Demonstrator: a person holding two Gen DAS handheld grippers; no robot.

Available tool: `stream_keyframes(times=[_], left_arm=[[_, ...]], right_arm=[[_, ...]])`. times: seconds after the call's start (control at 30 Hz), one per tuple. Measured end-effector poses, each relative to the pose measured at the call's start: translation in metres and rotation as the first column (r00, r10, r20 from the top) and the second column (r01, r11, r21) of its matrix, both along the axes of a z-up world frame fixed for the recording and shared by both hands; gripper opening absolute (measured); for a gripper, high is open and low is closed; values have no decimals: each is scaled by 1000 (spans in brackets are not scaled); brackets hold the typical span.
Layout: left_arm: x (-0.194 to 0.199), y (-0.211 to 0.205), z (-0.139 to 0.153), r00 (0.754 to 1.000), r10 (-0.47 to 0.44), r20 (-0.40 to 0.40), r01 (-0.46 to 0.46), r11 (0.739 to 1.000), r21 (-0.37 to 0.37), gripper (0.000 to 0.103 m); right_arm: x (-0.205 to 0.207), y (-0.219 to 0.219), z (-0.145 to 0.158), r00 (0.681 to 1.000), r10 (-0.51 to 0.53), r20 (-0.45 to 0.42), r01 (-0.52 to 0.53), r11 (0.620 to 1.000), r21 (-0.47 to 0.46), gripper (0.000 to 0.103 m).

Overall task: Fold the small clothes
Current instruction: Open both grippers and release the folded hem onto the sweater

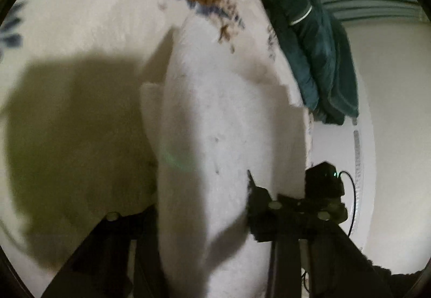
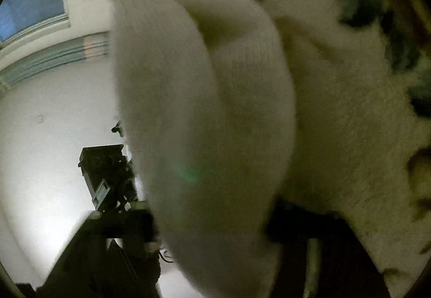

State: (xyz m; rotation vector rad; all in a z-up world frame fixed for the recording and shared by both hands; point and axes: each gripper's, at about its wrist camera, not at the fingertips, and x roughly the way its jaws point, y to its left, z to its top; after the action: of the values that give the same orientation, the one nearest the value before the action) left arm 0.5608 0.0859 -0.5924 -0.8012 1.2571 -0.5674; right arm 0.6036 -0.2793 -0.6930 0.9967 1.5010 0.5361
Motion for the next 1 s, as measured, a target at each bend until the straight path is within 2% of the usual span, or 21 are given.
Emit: stream_keyframes(times=[0.07,0.13,0.3,0.4,0.43,0.5,0.57,0.63,0.7,0.8,0.9,0.93,1.0], left_arm=[[-13,2,18,1000,-5,20,4,1000,6,28],[-30,0,38,999,-11,40,10,1000,16,28],[-105,6,66,1000,14,-15,-15,1000,-24,28],[-159,4,57,996,9,-92,-9,1000,3,30],[-178,3,46,992,-1,-129,3,1000,15,35],[-209,0,21,979,-22,-205,39,996,80,37],[-237,-1,1,967,-48,-251,85,986,140,42],[-255,11,5,969,-9,-246,45,989,142,56],[-262,27,16,973,38,-228,5,983,185,58],[-270,62,30,976,129,-176,-68,945,319,69],[-266,85,14,971,165,-173,-66,882,466,70],[-264,88,8,971,163,-174,-59,871,487,70],[-259,85,-9,969,163,-186,-50,867,496,71]], right_arm=[[-11,-3,17,1000,-7,12,7,1000,-7,38],[-29,-2,41,999,11,36,-10,1000,-18,38],[-107,-5,73,999,35,18,-36,999,3,38],[-167,-6,62,997,46,-61,-47,999,-10,38],[-184,-7,53,994,44,-98,-46,999,-22,38],[-219,-9,28,982,38,-185,-53,996,-77,40],[-244,-13,7,963,36,-265,-76,987,-144,46],[-249,-16,12,965,32,-260,-75,985,-155,51],[-248,-25,31,971,40,-235,-95,969,-230,60],[-242,-48,65,982,59,-178,-124,916,-382,60],[-211,-61,94,991,87,-98,-122,888,-443,60],[-198,-61,98,992,101,-81,-127,887,-445,61],[-172,-55,102,990,137,-38,-139,874,-466,61]])
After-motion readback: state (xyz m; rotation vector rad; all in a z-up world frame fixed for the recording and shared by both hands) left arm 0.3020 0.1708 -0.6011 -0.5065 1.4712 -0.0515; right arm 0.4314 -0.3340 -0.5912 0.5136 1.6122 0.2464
